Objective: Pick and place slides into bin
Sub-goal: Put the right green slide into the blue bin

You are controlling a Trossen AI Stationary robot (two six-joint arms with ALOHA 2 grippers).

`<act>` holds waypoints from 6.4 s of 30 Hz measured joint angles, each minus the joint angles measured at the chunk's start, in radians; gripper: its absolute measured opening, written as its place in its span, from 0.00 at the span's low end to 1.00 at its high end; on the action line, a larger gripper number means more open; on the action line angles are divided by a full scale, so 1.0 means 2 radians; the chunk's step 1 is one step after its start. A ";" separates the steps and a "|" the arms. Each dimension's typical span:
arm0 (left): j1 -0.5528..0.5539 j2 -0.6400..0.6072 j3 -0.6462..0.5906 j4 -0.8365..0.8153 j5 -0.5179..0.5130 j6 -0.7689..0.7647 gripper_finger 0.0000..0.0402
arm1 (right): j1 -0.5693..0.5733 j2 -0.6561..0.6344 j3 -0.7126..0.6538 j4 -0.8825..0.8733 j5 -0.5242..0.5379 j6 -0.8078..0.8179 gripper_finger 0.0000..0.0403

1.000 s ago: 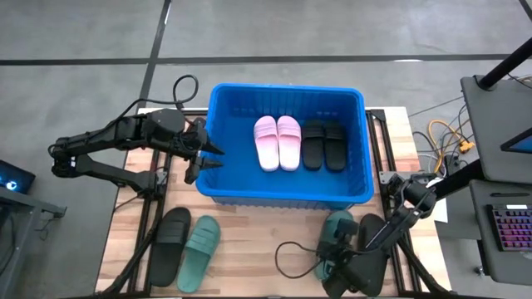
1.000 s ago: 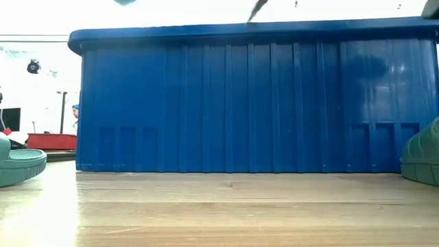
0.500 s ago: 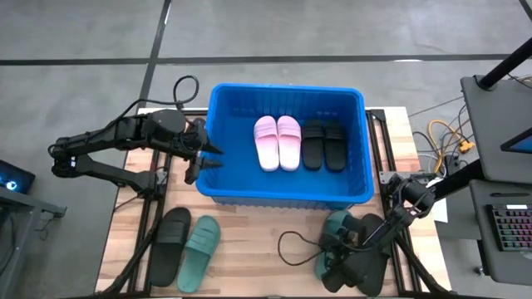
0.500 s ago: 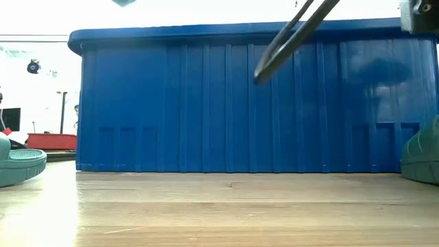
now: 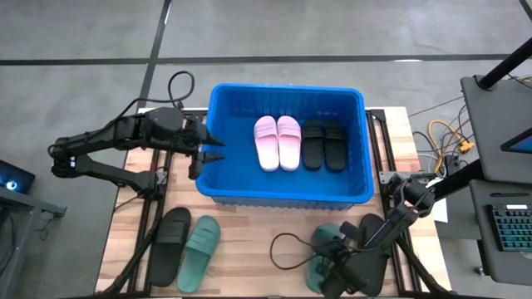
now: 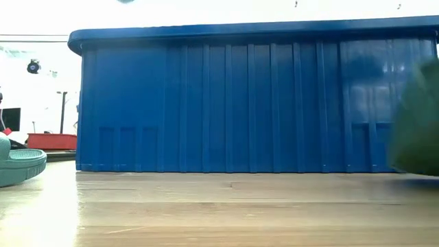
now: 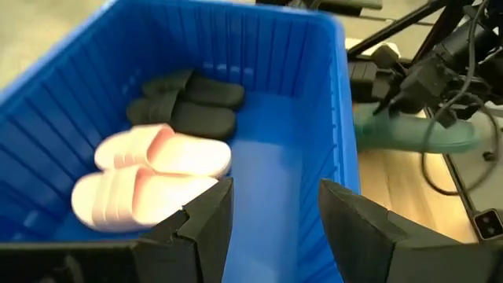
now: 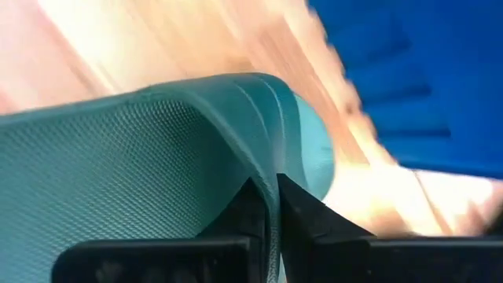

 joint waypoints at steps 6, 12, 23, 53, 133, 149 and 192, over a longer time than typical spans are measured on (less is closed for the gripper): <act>0.000 -0.006 0.000 0.022 -0.004 0.018 0.43 | -0.004 0.000 0.068 0.003 0.080 0.000 0.02; 0.000 -0.008 0.000 0.034 -0.007 0.019 0.43 | -0.012 0.000 0.134 0.008 0.122 -0.036 0.02; 0.000 -0.034 0.038 0.043 -0.006 0.016 0.43 | -0.029 0.000 0.227 0.008 0.184 -0.133 0.02; 0.000 -0.118 0.049 0.060 -0.006 0.011 0.43 | -0.217 -0.035 0.376 0.173 0.139 -0.486 0.02; 0.000 -0.306 -0.034 0.027 -0.162 -0.051 0.43 | -0.519 0.249 0.374 0.444 0.158 -0.818 0.02; 0.000 -0.306 -0.034 0.026 -0.162 -0.051 0.43 | -0.521 0.252 0.338 0.466 0.130 -0.864 0.02; 0.000 -0.306 -0.034 0.026 -0.162 -0.052 0.43 | -0.521 0.252 0.342 0.483 0.133 -0.800 0.33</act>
